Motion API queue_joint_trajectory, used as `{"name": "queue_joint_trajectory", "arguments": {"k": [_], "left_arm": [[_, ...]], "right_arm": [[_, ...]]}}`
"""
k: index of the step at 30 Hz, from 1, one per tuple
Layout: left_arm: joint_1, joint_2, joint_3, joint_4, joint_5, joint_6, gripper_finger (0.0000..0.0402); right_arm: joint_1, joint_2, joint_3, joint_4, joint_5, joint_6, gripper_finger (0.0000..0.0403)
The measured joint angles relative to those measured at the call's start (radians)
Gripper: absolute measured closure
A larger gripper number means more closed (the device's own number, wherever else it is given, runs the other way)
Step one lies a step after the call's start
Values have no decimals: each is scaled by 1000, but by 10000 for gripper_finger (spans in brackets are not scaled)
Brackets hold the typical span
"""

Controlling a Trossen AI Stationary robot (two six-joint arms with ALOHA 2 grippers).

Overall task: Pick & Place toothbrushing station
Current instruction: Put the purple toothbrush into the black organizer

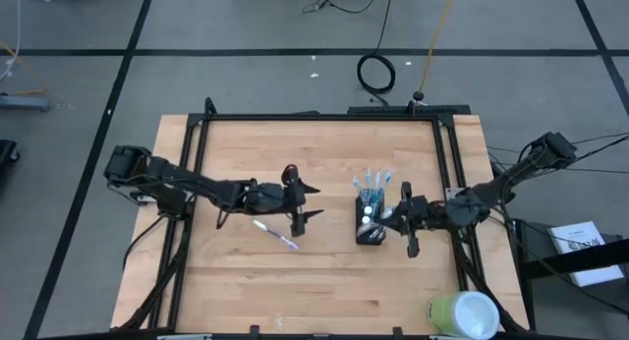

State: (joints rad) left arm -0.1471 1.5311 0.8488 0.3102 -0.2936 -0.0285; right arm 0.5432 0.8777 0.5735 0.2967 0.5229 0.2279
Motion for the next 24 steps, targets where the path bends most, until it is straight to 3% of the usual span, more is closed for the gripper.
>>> {"name": "queue_joint_trajectory", "arguments": {"k": [14, 18, 24], "left_arm": [[31, 62, -1, 0, 4, -33, 123], [35, 74, 1, 7, 5, -30, 123], [45, 74, -1, -24, 4, -52, 123]], "right_arm": [[2, 0, 8, -70, -2, 51, 395], [2, 8, 55, -75, -1, -8, 395], [2, 18, 188, -262, 0, -16, 395]]}}
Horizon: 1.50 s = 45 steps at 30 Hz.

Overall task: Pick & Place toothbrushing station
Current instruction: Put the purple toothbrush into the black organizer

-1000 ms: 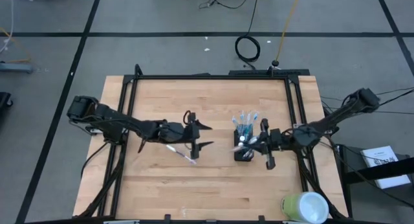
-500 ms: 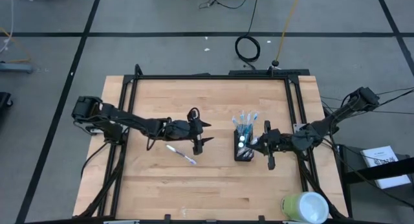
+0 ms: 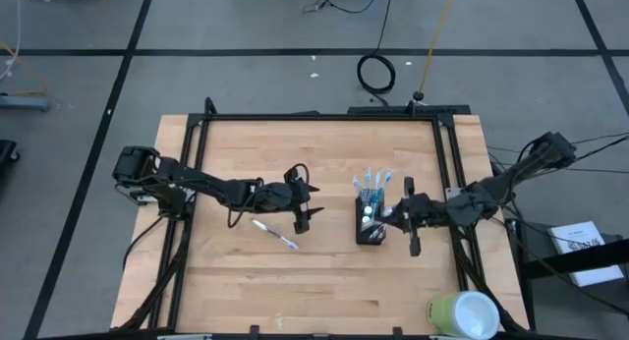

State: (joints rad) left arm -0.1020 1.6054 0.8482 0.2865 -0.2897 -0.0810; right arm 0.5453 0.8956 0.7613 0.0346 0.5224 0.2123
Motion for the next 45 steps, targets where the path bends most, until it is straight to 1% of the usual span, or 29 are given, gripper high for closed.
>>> {"name": "queue_joint_trajectory", "arguments": {"k": [6, 9, 12, 14, 18, 20, 24, 27, 30, 34, 40, 45], "left_arm": [[3, -6, 0, -2, 10, -4, 123], [3, -68, -1, -14, 43, 18, 123], [3, -182, -17, -55, 72, 58, 124], [2, -270, -43, -55, 73, 80, 124], [3, -465, -120, -38, -5, 122, 124], [3, -551, -168, -32, -40, 143, 124], [5, -690, -282, 42, -60, 158, 124], [7, -763, -376, 118, -62, 147, 124], [10, -802, -452, 183, -81, 139, 124], [20, -822, -497, 244, -106, 131, 123], [24, -821, -498, 240, -105, 105, 123], [24, -820, -498, 223, -105, 76, 123]], "right_arm": [[0, 69, 188, -222, 0, 14, 395], [0, 110, 264, -328, 0, 54, 395], [0, 142, 298, -378, -3, 88, 395], [0, 157, 309, -391, -14, 107, 395], [-16, 187, 310, -391, -53, 127, 394], [-16, 205, 310, -391, -50, 128, 394], [-26, 250, 310, -379, -51, 121, 394], [-27, 276, 310, -383, -48, 117, 394], [-27, 286, 310, -391, -37, 117, 394], [-27, 287, 310, -406, 6, 129, 394], [-27, 287, 270, -390, 8, 162, 394], [-27, 287, 219, -317, 9, 169, 394]]}}
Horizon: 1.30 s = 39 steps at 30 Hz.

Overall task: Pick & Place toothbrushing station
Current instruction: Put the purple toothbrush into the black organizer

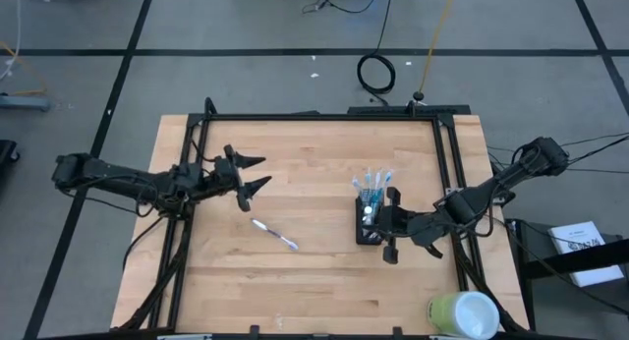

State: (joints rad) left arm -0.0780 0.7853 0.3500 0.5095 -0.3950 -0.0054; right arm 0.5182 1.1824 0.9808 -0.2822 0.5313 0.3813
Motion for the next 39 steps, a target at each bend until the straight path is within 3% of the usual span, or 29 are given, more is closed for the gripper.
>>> {"name": "queue_joint_trajectory", "arguments": {"k": [25, 33, 39], "left_arm": [[0, 0, 0, -71, 0, -57, 124], [0, 0, 0, -73, 0, -57, 124], [0, 0, 0, -73, 0, -57, 123]], "right_arm": [[1, 0, -218, 219, 49, 88, 394], [0, -2, -311, 410, 52, 76, 394], [1, -3, -332, 447, 51, 58, 394]]}}
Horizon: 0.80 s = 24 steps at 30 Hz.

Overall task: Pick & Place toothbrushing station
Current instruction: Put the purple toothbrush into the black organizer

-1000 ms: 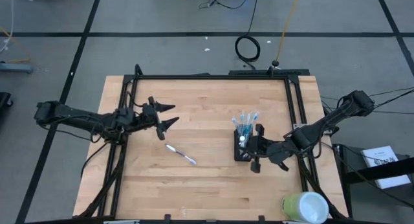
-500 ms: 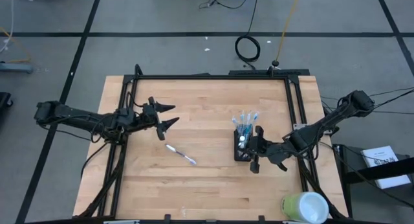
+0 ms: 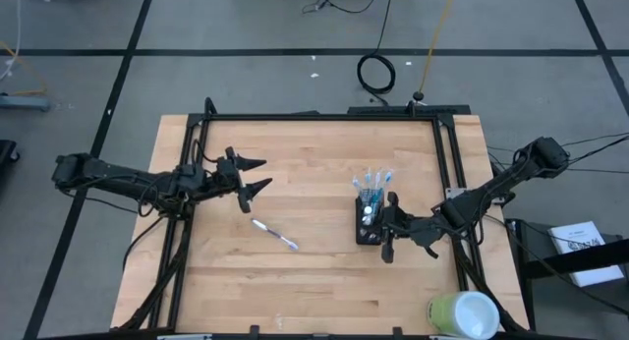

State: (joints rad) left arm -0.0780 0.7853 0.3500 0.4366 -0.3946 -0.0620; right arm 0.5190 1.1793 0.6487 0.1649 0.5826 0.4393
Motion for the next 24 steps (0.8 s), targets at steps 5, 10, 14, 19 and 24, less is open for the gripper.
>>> {"name": "queue_joint_trajectory", "arguments": {"k": [5, 10, 14, 19, 24], "left_arm": [[0, 0, 0, 0, 0, 0, 123], [0, 0, 0, -3, 0, 0, 123], [0, 0, 0, -18, 0, 0, 123], [0, 0, 0, -18, 0, -4, 124], [0, 0, 0, -18, 0, -4, 123]], "right_arm": [[0, 0, 0, -7, -4, 0, 394], [16, 1, 0, -15, -3, -8, 394], [33, 1, 0, -15, -3, -3, 394], [46, 2, -1, -18, -4, 0, 394], [46, 2, -1, -30, -5, 10, 394]]}}
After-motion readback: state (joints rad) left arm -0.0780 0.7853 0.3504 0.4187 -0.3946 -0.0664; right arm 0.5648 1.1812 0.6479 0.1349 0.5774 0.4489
